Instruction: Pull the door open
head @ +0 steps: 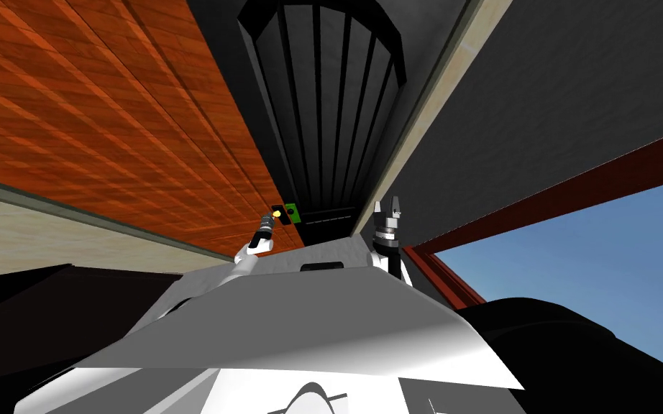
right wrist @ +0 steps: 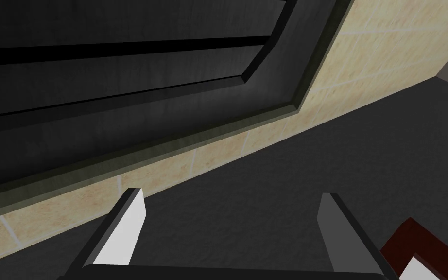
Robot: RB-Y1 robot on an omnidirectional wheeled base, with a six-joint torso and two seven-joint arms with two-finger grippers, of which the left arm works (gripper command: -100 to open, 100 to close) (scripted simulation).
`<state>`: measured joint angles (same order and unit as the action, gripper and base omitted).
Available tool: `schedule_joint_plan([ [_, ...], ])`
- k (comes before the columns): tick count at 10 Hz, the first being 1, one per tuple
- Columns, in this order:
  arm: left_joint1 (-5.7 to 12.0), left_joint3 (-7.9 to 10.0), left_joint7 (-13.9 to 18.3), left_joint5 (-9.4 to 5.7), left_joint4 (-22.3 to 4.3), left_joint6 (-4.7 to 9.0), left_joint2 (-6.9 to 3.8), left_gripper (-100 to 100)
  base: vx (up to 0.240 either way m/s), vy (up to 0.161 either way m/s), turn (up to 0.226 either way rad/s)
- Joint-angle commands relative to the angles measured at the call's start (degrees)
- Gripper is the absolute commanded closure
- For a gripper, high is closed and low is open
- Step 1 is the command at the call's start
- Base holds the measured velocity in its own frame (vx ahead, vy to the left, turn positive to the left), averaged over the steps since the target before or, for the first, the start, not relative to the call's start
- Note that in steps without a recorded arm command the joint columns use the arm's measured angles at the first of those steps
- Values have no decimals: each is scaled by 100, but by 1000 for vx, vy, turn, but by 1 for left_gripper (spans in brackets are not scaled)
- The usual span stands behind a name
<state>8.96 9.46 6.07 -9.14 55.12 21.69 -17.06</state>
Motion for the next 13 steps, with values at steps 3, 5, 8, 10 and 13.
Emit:
schedule_joint_plan([
  [3, -6, 3, 8, -1, -4, 0, -7, 100, -28, 13, 1],
  [5, -6, 3, 8, -1, -4, 0, -7, 100, -4, 2, 0],
  [8, -123, 79, 36, -32, 3, -11, -103, -100, -153, 46, 102],
  [10, -127, 29, 60, -33, 53, -15, -86, -100, -200, -38, 3],
  [13, -3, -195, 85, 17, 193, -30, 54, -100, -180, -133, -106],
])
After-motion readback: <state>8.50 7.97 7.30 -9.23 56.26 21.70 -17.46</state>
